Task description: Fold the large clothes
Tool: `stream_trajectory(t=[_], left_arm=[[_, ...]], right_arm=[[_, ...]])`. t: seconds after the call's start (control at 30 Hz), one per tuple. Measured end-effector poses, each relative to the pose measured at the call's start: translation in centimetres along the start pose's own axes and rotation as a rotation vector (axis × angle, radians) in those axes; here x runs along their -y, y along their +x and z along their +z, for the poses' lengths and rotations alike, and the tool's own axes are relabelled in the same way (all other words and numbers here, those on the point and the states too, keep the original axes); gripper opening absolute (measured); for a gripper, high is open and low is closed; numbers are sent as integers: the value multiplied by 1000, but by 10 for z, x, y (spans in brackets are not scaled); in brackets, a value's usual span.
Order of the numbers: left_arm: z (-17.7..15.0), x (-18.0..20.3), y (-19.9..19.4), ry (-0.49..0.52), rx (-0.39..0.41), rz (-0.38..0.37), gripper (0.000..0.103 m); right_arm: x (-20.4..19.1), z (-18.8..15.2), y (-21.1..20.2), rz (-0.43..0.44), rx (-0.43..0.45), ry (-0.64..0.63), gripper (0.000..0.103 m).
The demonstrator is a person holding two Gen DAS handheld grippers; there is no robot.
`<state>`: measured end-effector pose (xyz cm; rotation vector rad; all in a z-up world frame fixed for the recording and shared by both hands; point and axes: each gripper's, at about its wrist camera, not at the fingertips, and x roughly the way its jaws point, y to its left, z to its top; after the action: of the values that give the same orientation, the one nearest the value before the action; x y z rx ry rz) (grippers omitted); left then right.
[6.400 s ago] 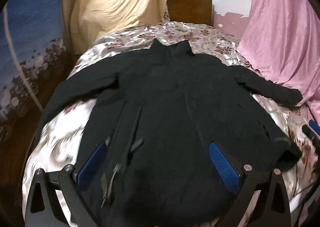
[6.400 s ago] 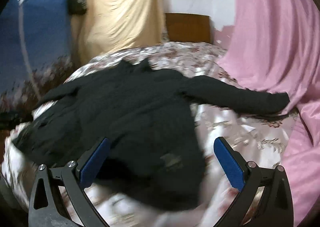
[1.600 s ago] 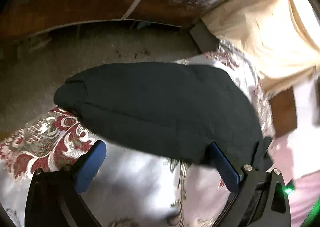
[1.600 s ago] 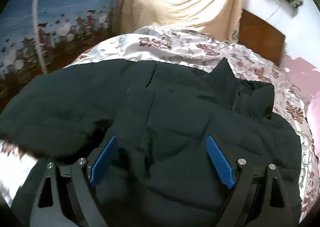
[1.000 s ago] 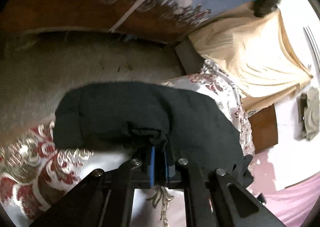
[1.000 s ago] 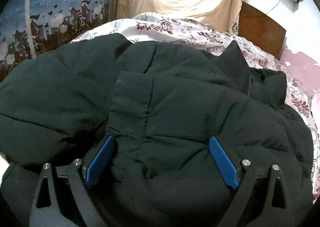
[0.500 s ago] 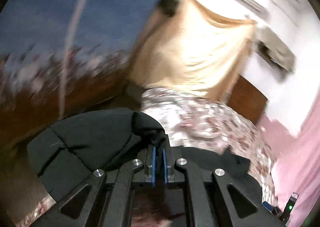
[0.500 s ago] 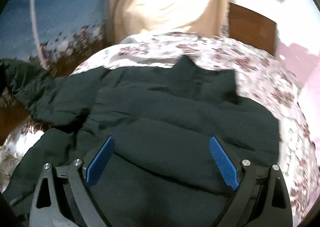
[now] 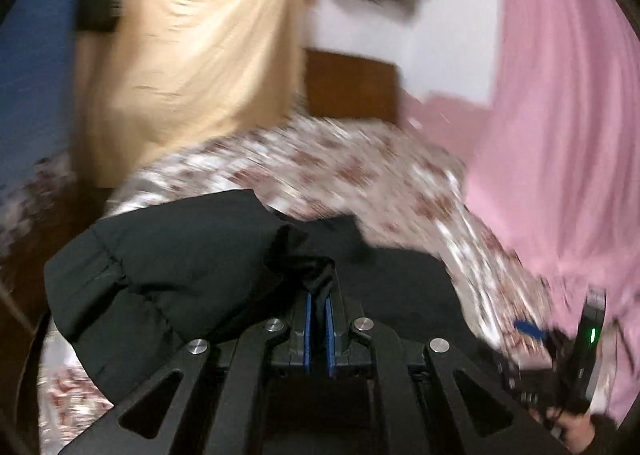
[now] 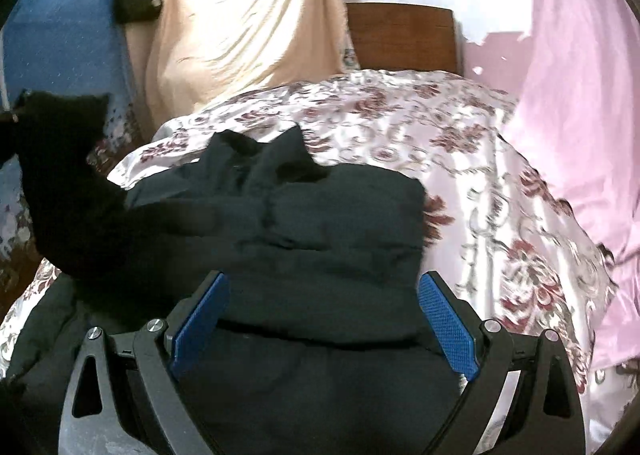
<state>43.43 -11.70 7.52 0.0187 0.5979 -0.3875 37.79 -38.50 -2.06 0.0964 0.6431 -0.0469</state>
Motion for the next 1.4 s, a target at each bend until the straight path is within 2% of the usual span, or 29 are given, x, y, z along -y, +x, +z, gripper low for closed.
stream_trajectory(t=[0.1,0.2,0.3,0.4,0.5,0.53,0.57,0.63,0.73,0.8,0.87,0.97,1.03,1.1,1.27,1.4], left_arm=[[-25,34,31,52,-107,-94,7],[-51,52,54,67,-213,-131,11],[-75,59,65,100,-257,-168,12],[-90,66,68,127,-288,-196,19],[-101,66,65,130,-339,-253,34],[-107,65,59,122,-355,-286,46],[-111,64,55,112,-360,-312,62],[-118,62,43,90,-352,-359,77],[-125,53,21,47,-351,-413,78],[-128,45,8,23,-343,-416,78],[-130,29,-11,-14,-327,-391,81],[-130,3,-25,-80,-316,-302,88],[-131,-26,-34,-153,-298,-206,93],[-133,-51,-35,-204,-294,-129,94],[-139,-109,-26,-359,-323,39,94],[-148,-151,-15,-475,-396,204,94]], right_arm=[[23,-11,0,-4,12,44,93],[40,-24,0,-4,25,101,93],[58,-34,9,22,13,179,93],[72,-38,17,56,1,241,93],[82,-44,23,77,-7,288,93],[86,-46,26,86,-13,304,93],[87,-49,27,92,-19,311,93],[86,-51,32,97,-31,315,93],[77,-54,28,97,-28,288,93],[69,-53,24,102,-20,252,93],[55,-50,18,109,-6,186,94],[19,-44,3,128,25,21,94],[-14,-39,-5,149,31,-129,94],[-52,-38,-8,162,19,-292,94],[-135,-42,-7,165,-4,-612,94],[-183,-41,-1,107,23,-765,94]])
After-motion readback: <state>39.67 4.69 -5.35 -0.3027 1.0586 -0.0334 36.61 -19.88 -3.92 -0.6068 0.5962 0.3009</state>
